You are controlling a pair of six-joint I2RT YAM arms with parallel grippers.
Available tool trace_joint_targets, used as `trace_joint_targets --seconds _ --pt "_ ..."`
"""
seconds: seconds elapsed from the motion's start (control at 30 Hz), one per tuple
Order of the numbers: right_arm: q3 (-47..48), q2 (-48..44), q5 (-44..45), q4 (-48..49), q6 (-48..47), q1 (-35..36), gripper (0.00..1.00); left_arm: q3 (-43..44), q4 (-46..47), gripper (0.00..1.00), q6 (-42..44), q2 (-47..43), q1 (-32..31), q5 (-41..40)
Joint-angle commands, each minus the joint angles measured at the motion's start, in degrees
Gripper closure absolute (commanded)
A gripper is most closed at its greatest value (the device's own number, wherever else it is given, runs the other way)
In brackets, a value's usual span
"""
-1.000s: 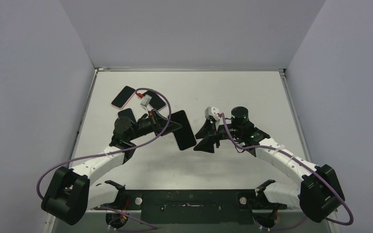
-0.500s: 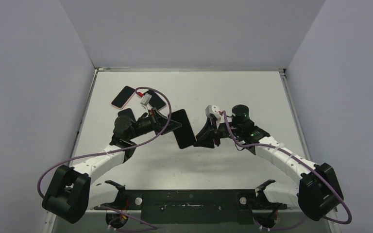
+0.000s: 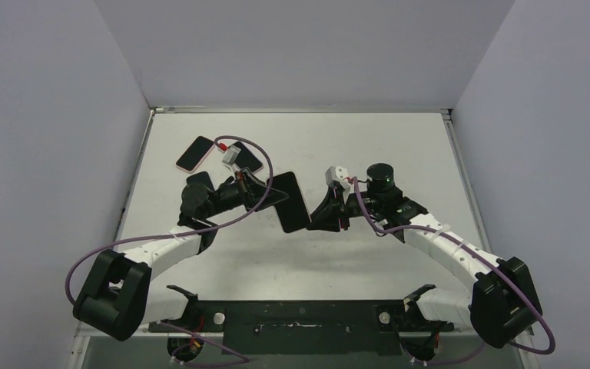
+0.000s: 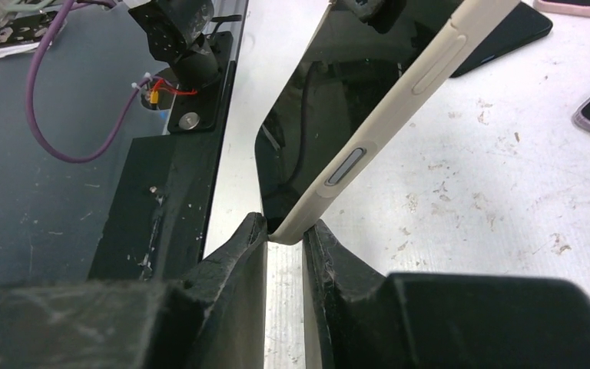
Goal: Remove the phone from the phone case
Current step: Remove the phone case from the phone.
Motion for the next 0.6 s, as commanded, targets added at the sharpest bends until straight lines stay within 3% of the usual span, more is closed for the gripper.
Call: trace_joint_targets --seconds 0.0,0.57 --pt "4.2 2.0 -0.3 2.5 -11.6 0.5 1.00 1.9 9.9 1.00 -11.0 1.1 -0.2 -0.6" --pt "16.4 10.0 0.0 -21.5 -38.8 1.7 1.00 2.3 9.1 1.00 -11.5 -0.7 -0.6 0.0"
